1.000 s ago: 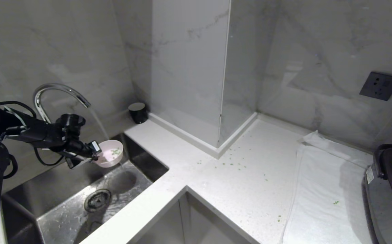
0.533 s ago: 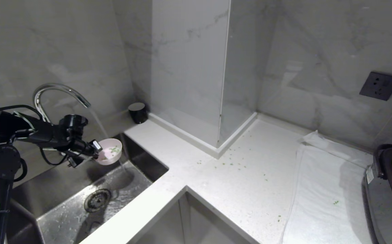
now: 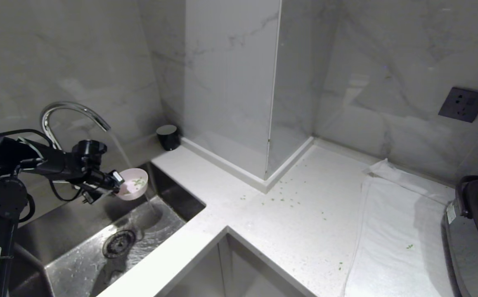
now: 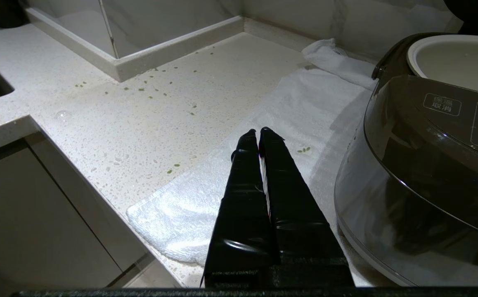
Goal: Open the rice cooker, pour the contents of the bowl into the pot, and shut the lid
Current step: Fill a bowl with water from the tap
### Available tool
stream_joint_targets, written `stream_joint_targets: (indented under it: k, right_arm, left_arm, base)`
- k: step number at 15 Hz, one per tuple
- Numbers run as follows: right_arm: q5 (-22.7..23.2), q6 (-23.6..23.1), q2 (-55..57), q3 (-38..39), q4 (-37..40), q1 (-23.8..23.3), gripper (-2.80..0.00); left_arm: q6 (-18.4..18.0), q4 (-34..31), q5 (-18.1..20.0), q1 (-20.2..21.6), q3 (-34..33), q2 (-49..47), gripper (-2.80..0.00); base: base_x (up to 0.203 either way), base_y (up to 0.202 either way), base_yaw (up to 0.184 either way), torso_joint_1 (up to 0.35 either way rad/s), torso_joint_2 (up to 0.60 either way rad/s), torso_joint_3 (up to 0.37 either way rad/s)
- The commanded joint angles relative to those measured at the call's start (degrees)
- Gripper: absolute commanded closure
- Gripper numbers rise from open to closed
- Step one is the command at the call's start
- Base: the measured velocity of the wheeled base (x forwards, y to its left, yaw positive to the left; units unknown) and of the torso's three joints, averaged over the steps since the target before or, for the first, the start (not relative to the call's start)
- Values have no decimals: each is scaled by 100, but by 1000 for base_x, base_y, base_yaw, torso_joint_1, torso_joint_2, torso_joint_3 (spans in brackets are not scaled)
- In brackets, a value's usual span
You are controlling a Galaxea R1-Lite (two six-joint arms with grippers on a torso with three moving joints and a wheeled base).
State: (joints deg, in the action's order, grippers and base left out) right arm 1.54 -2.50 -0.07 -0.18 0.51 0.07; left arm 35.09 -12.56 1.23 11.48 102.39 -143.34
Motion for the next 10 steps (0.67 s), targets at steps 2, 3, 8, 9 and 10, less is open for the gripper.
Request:
stream_joint_targets:
  k: [2, 3, 8, 9, 10]
  right_arm:
    - [5, 1, 1, 1, 2, 1, 0]
    - [5, -4, -1, 1, 2, 1, 0]
    - [5, -4, -1, 1, 2, 1, 0]
    - [5, -4, -1, 1, 2, 1, 0]
    - [5, -4, -1, 1, 2, 1, 0]
  left_arm:
    - [179, -18, -4, 3, 103, -10, 0]
    - [224, -9, -9, 3, 122, -10, 0]
    - [288, -18, -9, 12, 189, -14, 0]
    - [288, -18, -9, 3, 184, -12, 0]
    - [288, -18, -10, 3, 193, -10, 0]
  base:
    - [0, 0, 0, 0, 0, 0]
    - [0, 0, 0, 0, 0, 0]
    - [0, 0, 0, 0, 0, 0]
    - [0, 0, 0, 0, 0, 0]
    - [0, 0, 0, 0, 0, 0]
